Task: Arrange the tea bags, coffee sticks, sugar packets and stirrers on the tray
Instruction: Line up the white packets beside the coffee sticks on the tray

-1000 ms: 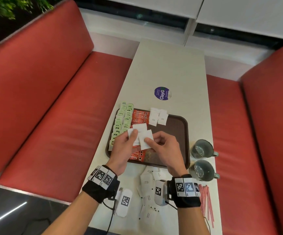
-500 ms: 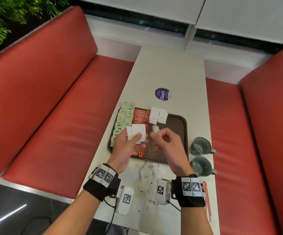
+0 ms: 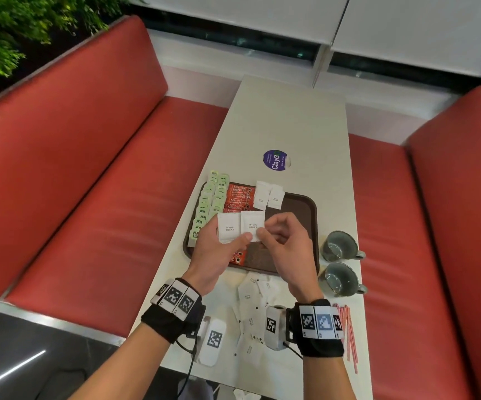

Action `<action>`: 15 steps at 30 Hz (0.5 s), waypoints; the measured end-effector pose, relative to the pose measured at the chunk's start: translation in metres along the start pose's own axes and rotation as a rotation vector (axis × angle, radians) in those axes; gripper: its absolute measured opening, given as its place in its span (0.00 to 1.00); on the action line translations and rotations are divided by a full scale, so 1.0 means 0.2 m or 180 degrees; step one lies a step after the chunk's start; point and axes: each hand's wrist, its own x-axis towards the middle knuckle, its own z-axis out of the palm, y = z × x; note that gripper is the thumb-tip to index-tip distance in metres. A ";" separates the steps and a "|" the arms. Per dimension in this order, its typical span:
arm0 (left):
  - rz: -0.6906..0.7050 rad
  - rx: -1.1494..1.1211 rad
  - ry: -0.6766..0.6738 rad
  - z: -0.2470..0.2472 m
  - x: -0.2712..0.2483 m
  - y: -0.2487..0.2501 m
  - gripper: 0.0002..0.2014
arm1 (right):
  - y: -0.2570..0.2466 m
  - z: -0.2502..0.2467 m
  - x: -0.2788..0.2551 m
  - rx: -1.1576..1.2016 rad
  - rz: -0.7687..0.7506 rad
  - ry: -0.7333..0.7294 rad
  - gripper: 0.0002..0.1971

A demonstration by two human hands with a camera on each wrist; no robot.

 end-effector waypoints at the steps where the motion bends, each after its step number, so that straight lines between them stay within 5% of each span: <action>1: 0.0001 0.0024 0.0000 0.01 0.00 0.00 0.24 | 0.01 -0.01 0.00 -0.0004 0.0031 0.0048 0.08; 10: -0.0291 -0.0214 0.0059 0.09 0.06 -0.04 0.13 | 0.16 -0.11 0.10 -0.0027 0.0298 0.0401 0.10; 15: -0.0508 -0.0213 -0.0020 0.09 0.08 -0.06 0.16 | 0.28 -0.19 0.24 -0.0012 0.0466 0.0809 0.10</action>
